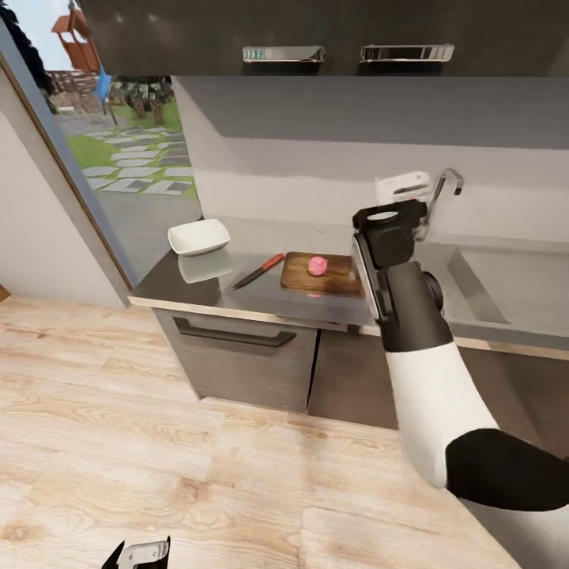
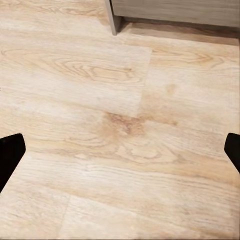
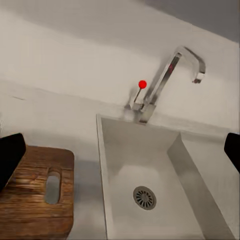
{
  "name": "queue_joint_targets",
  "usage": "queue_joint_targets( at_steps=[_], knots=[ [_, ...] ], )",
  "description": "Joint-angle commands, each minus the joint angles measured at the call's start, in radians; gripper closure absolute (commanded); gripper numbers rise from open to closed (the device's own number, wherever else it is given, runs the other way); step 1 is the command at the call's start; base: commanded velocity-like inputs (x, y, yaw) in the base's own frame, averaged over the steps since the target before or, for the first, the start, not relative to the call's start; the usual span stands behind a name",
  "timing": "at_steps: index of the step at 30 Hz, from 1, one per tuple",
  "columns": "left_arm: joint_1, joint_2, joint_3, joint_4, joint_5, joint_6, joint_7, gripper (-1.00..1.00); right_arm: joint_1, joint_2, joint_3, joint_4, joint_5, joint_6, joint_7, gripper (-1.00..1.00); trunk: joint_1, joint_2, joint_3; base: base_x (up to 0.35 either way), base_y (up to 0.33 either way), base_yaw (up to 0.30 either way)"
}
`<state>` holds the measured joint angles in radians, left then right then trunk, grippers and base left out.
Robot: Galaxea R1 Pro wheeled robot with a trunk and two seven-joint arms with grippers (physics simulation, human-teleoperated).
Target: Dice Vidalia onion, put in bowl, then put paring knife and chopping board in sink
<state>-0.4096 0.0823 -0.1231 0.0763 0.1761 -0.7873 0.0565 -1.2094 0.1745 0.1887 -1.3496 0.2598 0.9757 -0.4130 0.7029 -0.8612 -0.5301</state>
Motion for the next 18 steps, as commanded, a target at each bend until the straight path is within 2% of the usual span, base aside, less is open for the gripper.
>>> queue_joint_targets(
  at_steps=[1, 3, 4, 6, 7, 10, 11, 13, 14, 16, 17, 18],
  knots=[
    [-0.002, 0.001, -0.009, 0.004, 0.003, -0.001, 0.005, -1.0, -0.026, 0.0, -0.006, 0.031, -0.011, 0.004, 0.003, -1.0, 0.0, -0.001, -0.001, 0.0, 0.0, 0.0],
    [-0.002, 0.006, -0.009, 0.004, 0.003, 0.014, 0.004, -1.0, -0.087, 0.0, -0.022, 0.116, -0.033, 0.004, 0.05, -1.0, 0.0, -0.001, -0.001, 0.0, 0.0, 0.0],
    [-0.002, 0.008, -0.009, 0.004, 0.003, 0.027, 0.004, -1.0, -0.118, 0.0, -0.028, 0.163, -0.045, 0.003, 0.096, -1.0, 0.0, -0.001, -0.001, 0.0, 0.0, 0.0],
    [-0.002, 0.01, -0.009, 0.004, 0.003, 0.04, 0.003, -1.0, -0.142, 0.0, -0.031, 0.201, -0.053, 0.003, 0.152, -1.0, 0.0, -0.001, -0.001, 0.0, 0.0, 0.0],
    [-0.002, 0.011, -0.009, 0.004, 0.003, 0.052, 0.003, -1.0, -0.158, 0.0, -0.033, 0.227, -0.058, 0.003, 0.212, -1.0, 0.0, -0.001, -0.001, 0.0, 0.0, 0.0],
    [-0.002, 0.012, -0.009, 0.004, 0.003, 0.064, 0.002, -1.0, -0.176, 0.0, -0.035, 0.254, -0.063, 0.004, 0.342, -1.0, 0.0, -0.001, -0.001, 0.0, 0.0, 0.0],
    [-0.002, 0.012, -0.009, 0.004, 0.002, 0.067, 0.002, -1.0, -0.18, 0.0, -0.035, 0.261, -0.063, 0.004, 0.408, -1.0, 0.0, -0.001, -0.001, 0.0, 0.0, 0.0],
    [-0.002, 0.013, -0.009, 0.004, 0.002, 0.069, 0.002, -1.0, -0.183, 0.0, -0.035, 0.265, -0.063, 0.004, 0.475, -1.0, 0.0, -0.001, -0.001, 0.0, 0.0, 0.0],
    [-0.002, 0.014, -0.009, 0.004, 0.002, 0.07, 0.002, -1.0, -0.185, 0.0, -0.035, 0.268, -0.062, 0.004, 0.543, -1.0, 0.0, -0.001, -0.001, 0.0, 0.0, 0.0],
    [-0.002, 0.014, -0.009, 0.004, 0.002, 0.072, 0.002, -1.0, -0.186, 0.0, -0.035, 0.27, -0.061, 0.003, 0.613, -1.0, 0.0, -0.001, -0.001, 0.0, 0.0, 0.0],
    [-0.002, 0.015, -0.01, 0.004, 0.002, 0.072, 0.002, -1.0, -0.187, -0.016, -0.034, 0.271, -0.061, 0.002, 0.686, -1.0, 0.0, -0.001, -0.001, 0.0, 0.0, 0.0],
    [-0.002, 0.016, -0.01, 0.004, 0.002, 0.073, 0.002, -1.0, -0.188, -0.029, -0.034, 0.271, -0.061, 0.002, 0.724, -1.0, 0.0, -0.001, -0.001, 0.0, 0.0, 0.0]
  ],
)
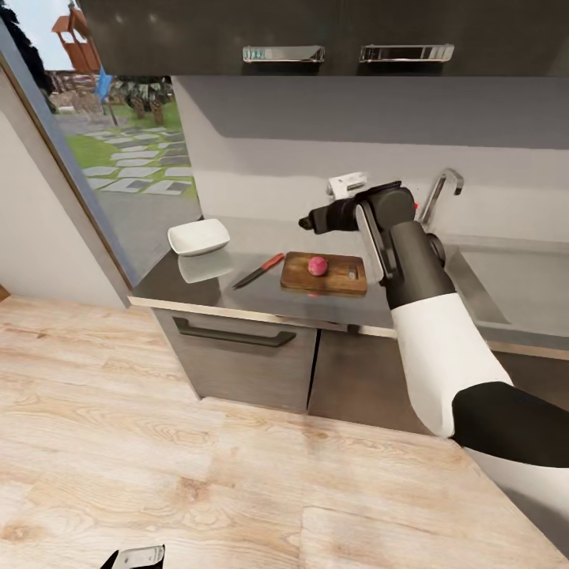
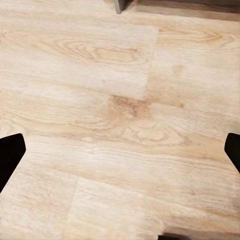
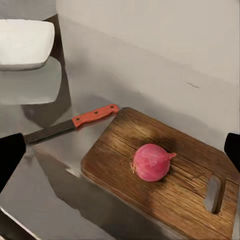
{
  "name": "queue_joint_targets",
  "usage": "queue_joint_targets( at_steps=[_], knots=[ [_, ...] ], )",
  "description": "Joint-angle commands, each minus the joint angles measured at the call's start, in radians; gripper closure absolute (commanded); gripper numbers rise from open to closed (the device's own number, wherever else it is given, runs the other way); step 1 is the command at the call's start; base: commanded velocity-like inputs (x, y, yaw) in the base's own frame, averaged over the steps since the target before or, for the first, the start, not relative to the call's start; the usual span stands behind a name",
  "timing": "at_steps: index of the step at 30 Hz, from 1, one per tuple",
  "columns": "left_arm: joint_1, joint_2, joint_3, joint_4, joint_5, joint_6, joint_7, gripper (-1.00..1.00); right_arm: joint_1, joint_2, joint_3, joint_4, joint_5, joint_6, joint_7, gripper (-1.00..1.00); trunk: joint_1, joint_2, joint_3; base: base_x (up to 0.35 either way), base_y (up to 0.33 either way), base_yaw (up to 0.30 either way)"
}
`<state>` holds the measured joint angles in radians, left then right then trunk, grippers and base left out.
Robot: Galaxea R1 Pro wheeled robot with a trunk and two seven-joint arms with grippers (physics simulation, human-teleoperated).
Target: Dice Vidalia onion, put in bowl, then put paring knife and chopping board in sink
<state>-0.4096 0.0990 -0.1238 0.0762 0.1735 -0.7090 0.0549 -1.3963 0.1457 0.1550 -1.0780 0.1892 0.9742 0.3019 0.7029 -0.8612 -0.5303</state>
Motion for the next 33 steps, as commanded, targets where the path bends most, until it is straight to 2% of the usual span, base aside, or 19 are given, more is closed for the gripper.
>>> queue_joint_targets(
  at_steps=[1, 3, 4, 8, 10, 11, 13, 16, 19, 21, 22, 24, 27, 28, 33],
  knots=[
    [-0.002, 0.003, -0.009, 0.004, 0.005, -0.005, 0.003, -1.0, -0.002, -0.026, 0.001, 0.0, 0.01, 0.002, 0.091, -1.0, 0.0, -0.001, -0.001, 0.0, 0.0, 0.0],
    [-0.002, 0.006, -0.009, 0.004, 0.005, -0.005, 0.003, -1.0, -0.004, -0.05, 0.001, 0.0, 0.011, 0.001, 0.175, -1.0, 0.0, -0.001, -0.001, 0.0, 0.0, 0.0],
    [-0.002, 0.01, -0.009, 0.004, 0.005, -0.005, 0.003, -1.0, -0.005, -0.074, 0.001, 0.0, 0.011, 0.0, 0.257, -1.0, 0.0, -0.001, -0.001, 0.0, 0.0, 0.0],
    [-0.002, 0.017, -0.01, 0.004, 0.004, -0.004, 0.003, -1.0, -0.007, -0.136, 0.002, -0.004, 0.012, -0.014, 0.467, -1.0, 0.0, -0.001, -0.001, 0.0, 0.0, 0.0],
    [-0.002, 0.019, -0.01, 0.004, 0.004, -0.004, 0.003, -1.0, -0.008, -0.154, 0.003, -0.005, 0.012, -0.026, 0.522, -1.0, 0.0, -0.001, -0.001, 0.0, 0.0, 0.0],
    [-0.002, 0.021, -0.01, 0.005, 0.004, -0.004, 0.003, -1.0, -0.009, -0.169, 0.003, -0.006, 0.012, -0.04, 0.573, -1.0, 0.0, -0.001, -0.001, 0.0, 0.0, 0.0],
    [-0.002, 0.023, -0.01, 0.005, 0.004, -0.004, 0.003, -1.0, -0.009, -0.182, 0.004, -0.008, 0.012, -0.056, 0.622, -1.0, 0.0, -0.001, -0.001, 0.0, 0.0, 0.0],
    [-0.002, 0.024, -0.01, 0.004, 0.005, -0.004, 0.004, -1.0, -0.01, -0.206, 0.012, -0.011, 0.016, -0.099, 0.745, -1.0, 0.0, -0.001, -0.001, 0.0, 0.0, 0.0],
    [-0.002, 0.025, -0.01, 0.005, 0.005, -0.004, 0.004, -1.0, -0.01, -0.219, 0.038, -0.015, 0.042, -0.134, 0.838, -1.0, 0.0, -0.001, -0.001, 0.0, 0.0, 0.0],
    [-0.002, 0.025, -0.01, 0.005, 0.004, -0.004, 0.004, -1.0, -0.01, -0.224, 0.068, -0.017, 0.095, -0.174, 0.917, -1.0, 0.0, -0.001, -0.001, 0.0, 0.0, 0.0],
    [-0.002, 0.028, -0.01, 0.005, 0.004, -0.004, 0.004, -1.0, -0.01, -0.225, 0.083, -0.022, 0.15, -0.207, 0.987, -1.0, 0.0, -0.001, -0.001, 0.0, 0.0, 0.0],
    [-0.002, 0.032, -0.01, 0.005, 0.004, -0.004, 0.004, -1.0, -0.01, -0.224, 0.088, -0.032, 0.175, -0.22, 1.037, -1.0, 0.0, -0.001, -0.001, 0.0, 0.0, 0.0],
    [-0.002, 0.036, -0.01, 0.004, 0.004, -0.003, 0.004, -1.0, -0.01, -0.224, 0.094, -0.054, 0.192, -0.23, 1.099, -1.0, 0.0, -0.001, -0.001, 0.0, 0.0, 0.0],
    [-0.002, 0.037, -0.01, 0.004, 0.004, 0.012, 0.004, -1.0, -0.01, -0.223, 0.11, -0.062, 0.197, -0.233, 1.125, -1.0, 0.0, -0.001, -0.001, 0.031, 0.0, 0.0],
    [-0.002, 0.039, -0.01, 0.004, 0.004, 0.071, 0.002, -1.0, -0.01, -0.224, 0.186, -0.066, 0.201, -0.236, 1.14, -1.0, 0.0, -0.001, -0.001, 0.152, 0.0, 0.0]
  ],
)
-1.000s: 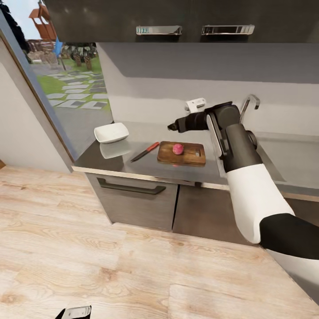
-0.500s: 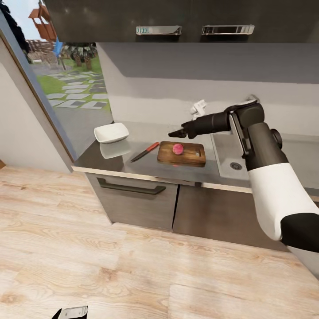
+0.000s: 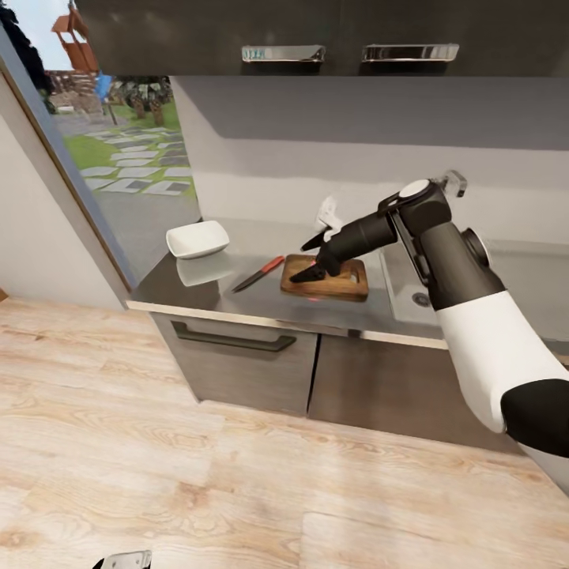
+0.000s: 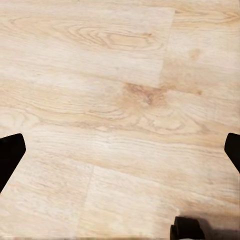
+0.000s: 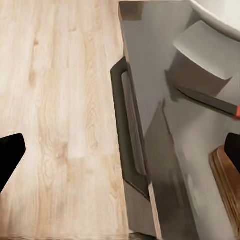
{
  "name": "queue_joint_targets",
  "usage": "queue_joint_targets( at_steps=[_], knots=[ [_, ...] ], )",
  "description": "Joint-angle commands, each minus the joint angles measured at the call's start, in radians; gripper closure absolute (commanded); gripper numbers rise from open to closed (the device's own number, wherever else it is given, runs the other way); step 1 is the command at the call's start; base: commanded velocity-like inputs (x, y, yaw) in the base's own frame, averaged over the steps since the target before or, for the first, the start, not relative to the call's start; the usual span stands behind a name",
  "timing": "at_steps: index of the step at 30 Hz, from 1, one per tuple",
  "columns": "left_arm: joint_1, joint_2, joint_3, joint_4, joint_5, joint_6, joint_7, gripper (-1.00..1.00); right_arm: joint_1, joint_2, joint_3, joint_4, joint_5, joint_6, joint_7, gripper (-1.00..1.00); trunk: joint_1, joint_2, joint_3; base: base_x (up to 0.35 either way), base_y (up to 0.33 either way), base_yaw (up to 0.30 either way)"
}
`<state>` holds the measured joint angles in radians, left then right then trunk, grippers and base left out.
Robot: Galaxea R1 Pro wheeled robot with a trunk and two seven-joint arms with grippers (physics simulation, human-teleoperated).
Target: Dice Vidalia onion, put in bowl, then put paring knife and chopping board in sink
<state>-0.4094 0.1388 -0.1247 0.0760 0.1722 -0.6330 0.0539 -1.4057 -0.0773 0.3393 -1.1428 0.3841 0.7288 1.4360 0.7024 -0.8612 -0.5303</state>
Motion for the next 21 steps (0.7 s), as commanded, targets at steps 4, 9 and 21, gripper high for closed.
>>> queue_joint_targets(
  at_steps=[4, 9, 21],
  knots=[
    [-0.002, -0.001, -0.009, 0.004, 0.006, 0.013, 0.001, -1.0, -0.001, -0.001, 0.025, -0.003, 0.007, 0.009, 0.009, -1.0, 0.001, -0.001, -0.001, 0.29, 0.0, 0.0],
    [-0.002, -0.001, -0.009, 0.004, 0.006, 0.016, 0.003, -1.0, -0.001, -0.001, 0.028, -0.002, 0.006, 0.009, 0.009, -1.0, 0.001, -0.001, -0.001, 0.322, 0.0, 0.0],
    [-0.002, 0.007, -0.009, 0.004, 0.007, 0.016, 0.007, -1.0, -0.001, 0.0, 0.029, 0.0, 0.004, 0.009, 0.009, -1.0, 0.001, -0.001, -0.001, 0.303, 0.04, 0.0]
  ],
)
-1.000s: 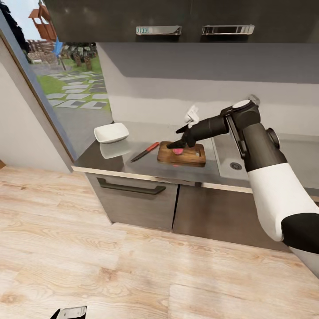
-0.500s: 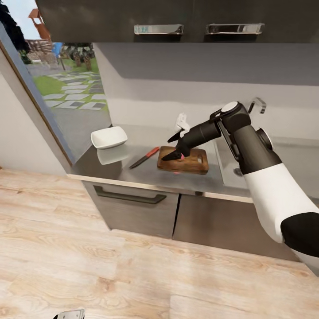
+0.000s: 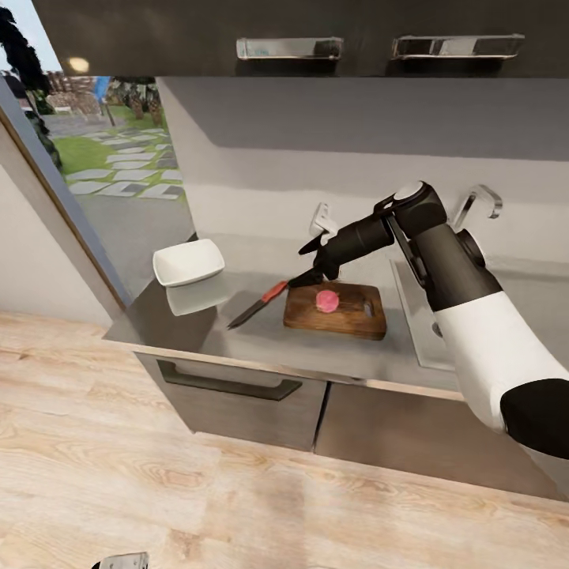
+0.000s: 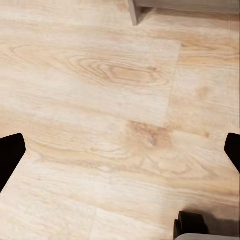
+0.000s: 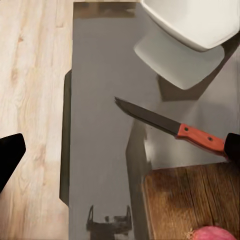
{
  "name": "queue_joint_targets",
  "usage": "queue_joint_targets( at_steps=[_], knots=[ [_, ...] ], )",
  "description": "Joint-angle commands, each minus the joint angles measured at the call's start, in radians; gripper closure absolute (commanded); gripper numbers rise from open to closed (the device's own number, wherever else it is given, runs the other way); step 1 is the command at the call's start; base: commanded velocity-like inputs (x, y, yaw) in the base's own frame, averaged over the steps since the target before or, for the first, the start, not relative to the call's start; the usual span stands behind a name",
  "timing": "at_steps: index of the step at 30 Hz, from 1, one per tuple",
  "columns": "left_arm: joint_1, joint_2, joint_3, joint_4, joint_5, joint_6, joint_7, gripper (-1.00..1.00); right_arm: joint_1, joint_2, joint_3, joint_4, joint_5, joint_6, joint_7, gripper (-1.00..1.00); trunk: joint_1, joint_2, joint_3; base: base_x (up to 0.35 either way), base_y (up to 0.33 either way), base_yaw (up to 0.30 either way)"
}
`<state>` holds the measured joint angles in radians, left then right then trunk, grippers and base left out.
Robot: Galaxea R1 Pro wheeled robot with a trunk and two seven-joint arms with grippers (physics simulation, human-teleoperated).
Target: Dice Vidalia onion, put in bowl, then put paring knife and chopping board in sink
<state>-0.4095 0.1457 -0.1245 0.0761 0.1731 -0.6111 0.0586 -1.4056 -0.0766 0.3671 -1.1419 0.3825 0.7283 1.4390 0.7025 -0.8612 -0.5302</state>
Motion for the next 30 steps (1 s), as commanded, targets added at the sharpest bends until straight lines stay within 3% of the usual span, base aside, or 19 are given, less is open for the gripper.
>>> queue_joint_targets(
  at_steps=[1, 5, 12, 22, 30],
  knots=[
    [-0.002, 0.003, -0.009, 0.004, 0.006, -0.006, 0.002, -1.0, -0.001, 0.0, 0.002, -0.001, 0.006, 0.01, 0.006, -1.0, 0.001, -0.001, -0.001, 0.173, 0.183, 0.0],
    [-0.002, 0.009, -0.009, 0.005, 0.006, 0.0, 0.003, -1.0, -0.001, 0.001, 0.002, -0.001, 0.006, 0.01, 0.006, -1.0, 0.001, -0.001, -0.001, 0.135, 0.203, 0.0],
    [0.014, 0.011, -0.009, 0.007, 0.006, 0.144, 0.001, -1.0, -0.001, 0.003, 0.003, 0.001, 0.006, 0.008, 0.006, -1.0, 0.001, -0.001, -0.001, 0.027, 0.05, 0.0],
    [0.035, 0.011, -0.009, 0.007, 0.006, 0.178, 0.002, -1.0, -0.001, 0.004, 0.005, 0.008, 0.004, -0.018, 0.006, -1.0, 0.001, -0.001, -0.001, 0.015, 0.004, 0.0],
    [0.037, 0.011, -0.009, 0.005, 0.006, 0.213, 0.002, -1.0, -0.001, 0.002, 0.006, 0.01, 0.004, -0.047, 0.006, -1.0, 0.001, -0.001, -0.001, 0.268, 0.0, 0.0]
  ],
)
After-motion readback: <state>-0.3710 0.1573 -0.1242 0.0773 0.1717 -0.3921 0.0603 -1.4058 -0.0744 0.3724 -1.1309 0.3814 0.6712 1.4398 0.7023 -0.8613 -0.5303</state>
